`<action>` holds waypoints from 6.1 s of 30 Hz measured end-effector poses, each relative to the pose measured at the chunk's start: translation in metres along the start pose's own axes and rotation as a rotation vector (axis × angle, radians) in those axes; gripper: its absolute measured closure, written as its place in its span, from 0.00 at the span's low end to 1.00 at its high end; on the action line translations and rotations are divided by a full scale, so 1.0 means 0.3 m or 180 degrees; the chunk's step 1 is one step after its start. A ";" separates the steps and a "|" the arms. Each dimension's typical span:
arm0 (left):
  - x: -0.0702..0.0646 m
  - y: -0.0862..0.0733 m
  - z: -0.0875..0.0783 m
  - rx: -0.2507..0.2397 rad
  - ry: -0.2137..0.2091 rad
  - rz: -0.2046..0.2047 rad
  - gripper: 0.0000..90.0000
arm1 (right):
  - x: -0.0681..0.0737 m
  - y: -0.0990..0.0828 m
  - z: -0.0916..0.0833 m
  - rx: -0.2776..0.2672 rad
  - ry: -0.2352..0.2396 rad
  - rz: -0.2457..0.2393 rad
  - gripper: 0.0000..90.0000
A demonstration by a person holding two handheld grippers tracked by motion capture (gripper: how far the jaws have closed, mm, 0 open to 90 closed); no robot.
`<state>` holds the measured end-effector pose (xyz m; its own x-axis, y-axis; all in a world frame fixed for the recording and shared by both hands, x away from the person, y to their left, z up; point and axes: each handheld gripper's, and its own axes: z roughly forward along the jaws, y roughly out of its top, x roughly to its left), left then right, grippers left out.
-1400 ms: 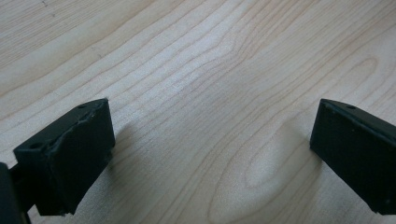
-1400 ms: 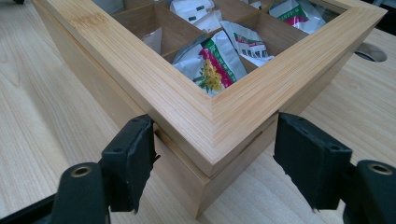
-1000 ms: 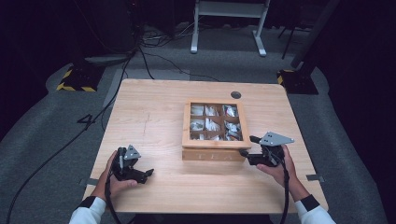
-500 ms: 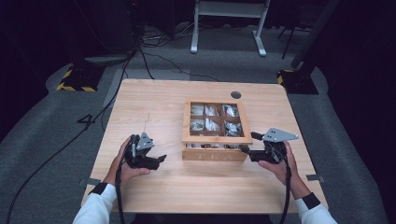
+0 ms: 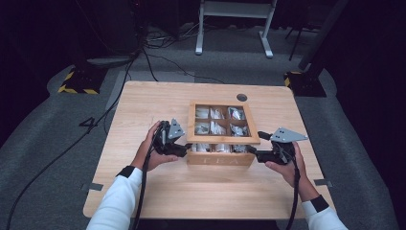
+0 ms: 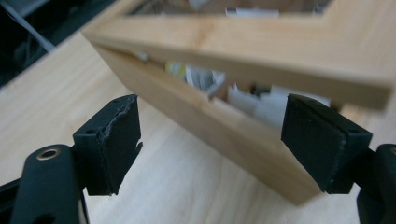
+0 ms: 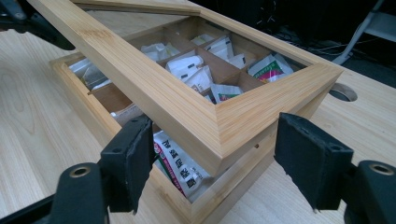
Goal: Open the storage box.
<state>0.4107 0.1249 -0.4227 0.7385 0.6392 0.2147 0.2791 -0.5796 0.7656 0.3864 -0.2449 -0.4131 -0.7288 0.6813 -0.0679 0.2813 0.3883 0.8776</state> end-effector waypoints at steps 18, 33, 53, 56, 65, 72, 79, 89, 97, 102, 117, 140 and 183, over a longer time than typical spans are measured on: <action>0.008 0.071 -0.002 -0.0284 0.0066 0.0141 0.22 | -0.015 0.046 -0.004 -0.0079 -0.0032 0.0042 0.31; 0.021 0.149 -0.015 -0.0452 0.0232 0.0344 0.34 | -0.041 0.122 -0.017 -0.0179 -0.0094 0.0073 0.35; 0.095 0.259 0.020 -0.0588 0.0011 0.0201 0.58 | -0.101 0.233 -0.007 -0.0317 -0.0266 -0.0068 0.45; 0.106 0.270 0.023 -0.0617 0.0018 0.0173 0.58 | -0.114 0.248 -0.008 -0.0344 -0.0284 -0.0073 0.48; 0.148 0.309 0.031 -0.0670 0.0016 0.0081 0.55 | -0.140 0.304 -0.002 -0.0407 -0.0352 -0.0128 0.49; 0.190 0.335 0.048 -0.0758 -0.0017 -0.0041 0.53 | -0.167 0.351 0.013 -0.0455 -0.0409 -0.0125 0.52; 0.232 0.343 0.068 -0.0855 -0.0112 -0.0166 0.51 | -0.196 0.393 0.025 -0.0424 -0.0426 -0.0081 0.53; 0.256 0.371 0.092 -0.0766 0.0104 -0.0128 0.50 | -0.229 0.442 0.045 -0.0394 -0.0497 0.0008 0.55; 0.281 0.378 0.118 -0.0887 0.0156 -0.0240 0.46 | -0.269 0.469 0.074 -0.0477 -0.0509 0.0184 0.55; 0.293 0.390 0.133 -0.0874 0.0252 -0.0312 0.44 | -0.290 0.480 0.087 -0.0505 -0.0510 0.0263 0.55; 0.330 0.363 0.200 -0.0454 0.0538 -0.0562 0.48 | -0.352 0.539 0.147 -0.0491 -0.0654 0.0430 0.57; 0.309 0.292 0.342 0.0061 0.0529 -0.0688 0.43 | -0.388 0.524 0.245 -0.0295 -0.0916 0.0547 0.64; 0.220 0.117 0.320 0.0189 0.0199 -0.0838 0.36 | -0.405 0.311 0.397 0.0075 -0.0858 0.0729 0.58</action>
<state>0.5281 0.0983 -0.4399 0.5969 0.8007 0.0513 0.4933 -0.4168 0.7635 0.5755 -0.2174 -0.3794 -0.4551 0.8904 0.0037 0.4349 0.2186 0.8735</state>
